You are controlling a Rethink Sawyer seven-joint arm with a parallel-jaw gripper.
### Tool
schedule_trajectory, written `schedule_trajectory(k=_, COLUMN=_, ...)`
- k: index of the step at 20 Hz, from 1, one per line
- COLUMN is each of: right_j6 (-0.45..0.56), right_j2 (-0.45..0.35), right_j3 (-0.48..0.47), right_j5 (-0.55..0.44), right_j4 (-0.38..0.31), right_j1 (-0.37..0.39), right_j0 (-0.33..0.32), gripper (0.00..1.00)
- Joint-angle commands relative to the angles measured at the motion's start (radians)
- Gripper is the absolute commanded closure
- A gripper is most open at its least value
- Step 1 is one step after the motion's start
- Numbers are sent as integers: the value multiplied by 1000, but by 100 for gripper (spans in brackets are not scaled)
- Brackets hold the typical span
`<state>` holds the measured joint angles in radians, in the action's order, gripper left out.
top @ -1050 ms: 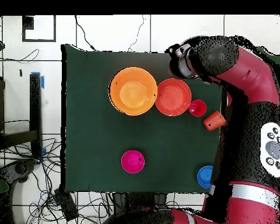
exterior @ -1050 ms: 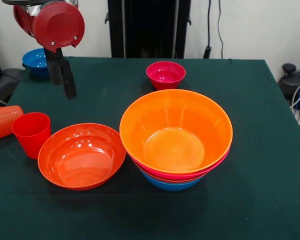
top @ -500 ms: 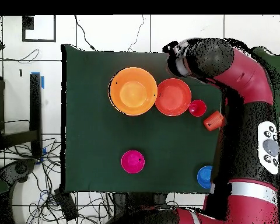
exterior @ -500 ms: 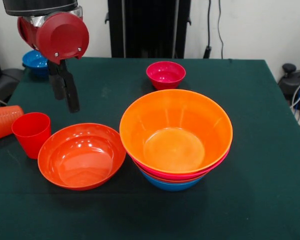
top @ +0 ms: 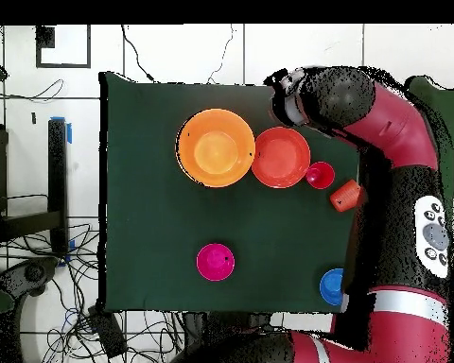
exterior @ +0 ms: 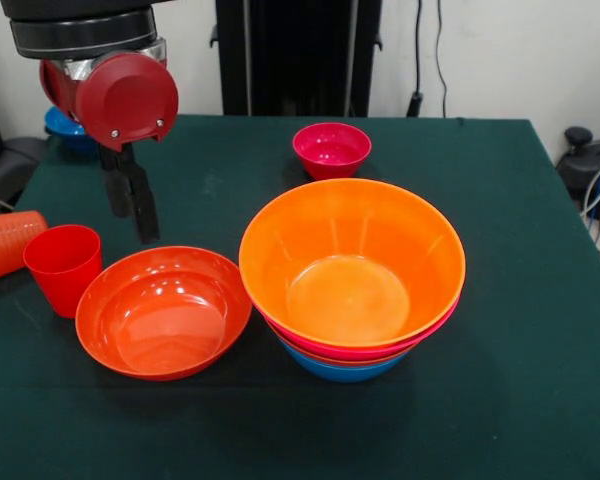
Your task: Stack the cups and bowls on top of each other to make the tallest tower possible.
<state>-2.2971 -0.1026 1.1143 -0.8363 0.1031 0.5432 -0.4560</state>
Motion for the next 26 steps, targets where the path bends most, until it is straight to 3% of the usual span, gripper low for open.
schedule_trajectory(k=1, right_j6=117, right_j2=-109, right_j3=128, right_j5=45, right_j4=-37, right_j1=-43, right_j0=-7, gripper=0)
schedule_trajectory(k=18, right_j6=91, right_j2=-138, right_j3=215, right_j5=128, right_j4=-38, right_j1=-60, right_j0=-32, gripper=0)
schedule_trajectory(k=26, right_j6=71, right_j2=-94, right_j3=235, right_j5=120, right_j4=-67, right_j1=-53, right_j0=-37, gripper=0)
